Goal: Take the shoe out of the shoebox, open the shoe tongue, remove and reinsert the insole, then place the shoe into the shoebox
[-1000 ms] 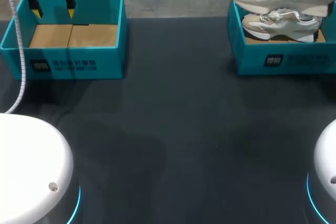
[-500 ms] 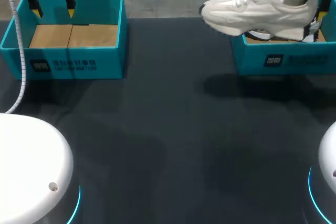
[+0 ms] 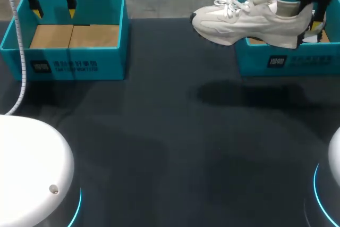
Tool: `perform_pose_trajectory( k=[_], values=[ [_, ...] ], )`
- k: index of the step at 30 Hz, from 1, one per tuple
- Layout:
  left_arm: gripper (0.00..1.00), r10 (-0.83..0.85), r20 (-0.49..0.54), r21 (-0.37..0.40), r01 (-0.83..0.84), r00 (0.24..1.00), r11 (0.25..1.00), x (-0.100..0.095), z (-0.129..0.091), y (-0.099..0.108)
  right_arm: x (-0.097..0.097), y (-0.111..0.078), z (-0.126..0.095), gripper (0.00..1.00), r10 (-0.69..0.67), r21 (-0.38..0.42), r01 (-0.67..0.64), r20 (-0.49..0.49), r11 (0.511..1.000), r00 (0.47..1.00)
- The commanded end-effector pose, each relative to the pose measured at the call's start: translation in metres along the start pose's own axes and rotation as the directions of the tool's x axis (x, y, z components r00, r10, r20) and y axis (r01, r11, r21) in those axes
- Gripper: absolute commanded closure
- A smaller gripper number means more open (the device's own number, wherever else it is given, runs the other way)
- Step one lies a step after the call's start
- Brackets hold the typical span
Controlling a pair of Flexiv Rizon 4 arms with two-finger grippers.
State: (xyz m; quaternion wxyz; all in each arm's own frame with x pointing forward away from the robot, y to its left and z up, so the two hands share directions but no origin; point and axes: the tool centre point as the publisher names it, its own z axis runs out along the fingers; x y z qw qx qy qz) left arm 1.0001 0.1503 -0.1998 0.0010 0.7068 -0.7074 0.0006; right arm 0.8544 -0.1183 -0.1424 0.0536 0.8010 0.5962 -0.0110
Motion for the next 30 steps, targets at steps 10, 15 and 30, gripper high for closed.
perform_pose_trajectory(
  k=[10,15,30],
  values=[
    [0.00,0.000,0.001,0.000,0.000,1.000,1.000,0.000,0.000,0.000,0.015,-0.019,-0.001,1.00,-0.012,-0.009,0.012,0.035,1.000,0.999],
    [0.00,0.000,0.001,0.000,0.000,1.000,1.000,0.000,0.000,0.000,0.030,-0.056,0.006,1.00,-0.015,-0.016,0.016,0.028,1.000,0.999],
    [0.00,0.000,0.001,0.000,0.000,1.000,1.000,0.000,0.000,0.000,0.090,-0.156,0.059,1.00,-0.012,-0.021,0.013,0.022,1.000,1.000]
  ],
)
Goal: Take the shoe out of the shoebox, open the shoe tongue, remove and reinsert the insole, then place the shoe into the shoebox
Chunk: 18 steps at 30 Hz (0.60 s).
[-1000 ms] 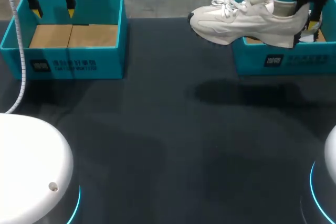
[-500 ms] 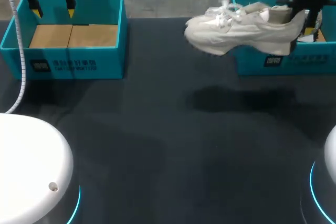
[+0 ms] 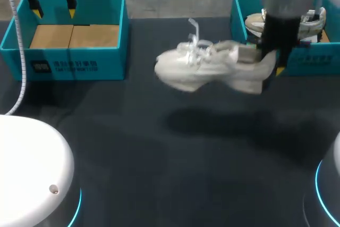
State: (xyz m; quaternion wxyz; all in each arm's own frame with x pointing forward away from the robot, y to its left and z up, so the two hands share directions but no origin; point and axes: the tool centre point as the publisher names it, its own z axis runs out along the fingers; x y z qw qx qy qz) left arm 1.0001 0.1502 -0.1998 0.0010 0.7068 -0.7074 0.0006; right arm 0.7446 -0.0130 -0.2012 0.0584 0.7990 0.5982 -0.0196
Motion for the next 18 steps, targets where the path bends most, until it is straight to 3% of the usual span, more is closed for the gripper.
perform_pose_trajectory(
  k=[1,9,13,18],
  values=[
    [0.00,0.000,0.001,0.000,0.000,1.000,1.000,0.000,0.000,0.000,0.020,-0.020,0.020,1.00,-0.004,-0.021,0.004,0.004,1.000,1.000],
    [0.00,0.000,0.001,0.000,0.000,1.000,1.000,0.000,0.000,0.000,0.052,-0.052,0.046,1.00,-0.017,-0.022,0.018,0.026,1.000,1.000],
    [0.00,0.000,0.001,0.000,0.000,1.000,1.000,0.000,0.000,0.000,0.054,-0.063,0.060,1.00,-0.022,0.015,0.022,-0.014,1.000,1.000],
    [0.00,0.000,0.001,0.000,0.000,1.000,1.000,0.000,0.000,0.000,0.054,-0.063,0.060,1.00,-0.022,0.015,0.022,-0.014,1.000,1.000]
  ],
)
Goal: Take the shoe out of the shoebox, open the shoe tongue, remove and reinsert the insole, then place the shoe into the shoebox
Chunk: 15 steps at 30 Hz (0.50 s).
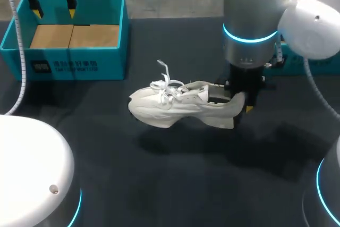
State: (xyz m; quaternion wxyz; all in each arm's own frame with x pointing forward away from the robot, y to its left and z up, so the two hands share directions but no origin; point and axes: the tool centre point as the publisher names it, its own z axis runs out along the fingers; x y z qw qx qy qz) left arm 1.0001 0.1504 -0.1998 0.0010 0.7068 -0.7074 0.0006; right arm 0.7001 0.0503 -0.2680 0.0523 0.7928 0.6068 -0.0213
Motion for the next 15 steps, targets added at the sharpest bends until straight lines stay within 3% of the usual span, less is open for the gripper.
perform_pose_trajectory(
  k=[1,10,15],
  values=[
    [0.00,0.000,0.001,0.000,0.000,1.000,1.000,0.000,0.000,0.000,-0.001,0.002,0.002,1.00,0.000,0.004,0.000,-0.008,1.000,1.000],
    [0.00,0.000,0.001,0.000,0.000,1.000,1.000,0.000,0.000,0.000,0.000,0.001,0.002,1.00,-0.001,0.006,0.001,-0.023,1.000,1.000],
    [0.00,0.000,0.001,0.000,0.000,1.000,1.000,0.000,0.000,0.000,0.018,-0.025,0.019,1.00,-0.007,0.016,0.007,0.017,1.000,1.000]
  ],
)
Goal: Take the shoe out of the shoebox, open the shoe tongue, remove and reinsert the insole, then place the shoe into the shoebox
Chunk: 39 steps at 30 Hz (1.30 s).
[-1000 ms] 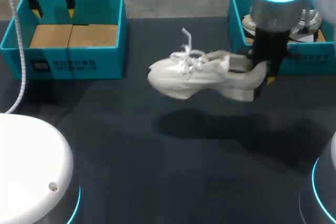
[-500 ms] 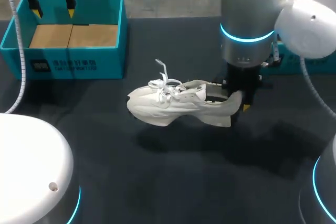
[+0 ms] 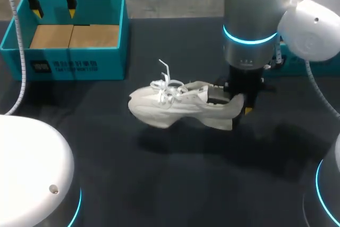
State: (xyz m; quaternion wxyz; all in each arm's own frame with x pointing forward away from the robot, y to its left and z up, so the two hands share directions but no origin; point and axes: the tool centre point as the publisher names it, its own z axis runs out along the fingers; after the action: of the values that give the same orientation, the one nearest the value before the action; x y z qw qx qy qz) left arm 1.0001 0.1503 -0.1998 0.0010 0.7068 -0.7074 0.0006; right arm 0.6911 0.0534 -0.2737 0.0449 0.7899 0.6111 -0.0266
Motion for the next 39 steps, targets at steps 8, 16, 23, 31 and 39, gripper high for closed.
perform_pose_trajectory(
  k=[8,16,23,31,39],
  values=[
    [0.00,0.000,0.001,0.000,0.000,1.000,1.000,0.000,0.000,0.000,0.030,-0.040,0.040,1.00,0.005,-0.018,-0.006,-0.018,1.000,1.000],
    [0.00,0.000,0.001,0.000,0.000,1.000,1.000,0.000,0.000,0.000,0.040,-0.046,0.072,1.00,-0.008,-0.020,0.008,-0.014,1.000,1.000],
    [0.00,0.000,0.001,0.000,0.000,1.000,1.000,0.000,0.000,0.000,0.052,-0.043,0.088,1.00,-0.021,0.019,0.019,0.071,1.000,0.997],
    [0.00,0.000,0.001,0.000,0.000,1.000,1.000,0.000,0.000,0.000,0.053,-0.045,0.108,1.00,-0.027,0.041,0.024,0.069,0.999,0.997],
    [0.00,0.000,0.001,0.000,0.000,1.000,1.000,0.000,0.000,0.000,0.057,-0.055,0.111,1.00,-0.033,0.045,0.031,0.053,0.999,0.998]
  ],
)
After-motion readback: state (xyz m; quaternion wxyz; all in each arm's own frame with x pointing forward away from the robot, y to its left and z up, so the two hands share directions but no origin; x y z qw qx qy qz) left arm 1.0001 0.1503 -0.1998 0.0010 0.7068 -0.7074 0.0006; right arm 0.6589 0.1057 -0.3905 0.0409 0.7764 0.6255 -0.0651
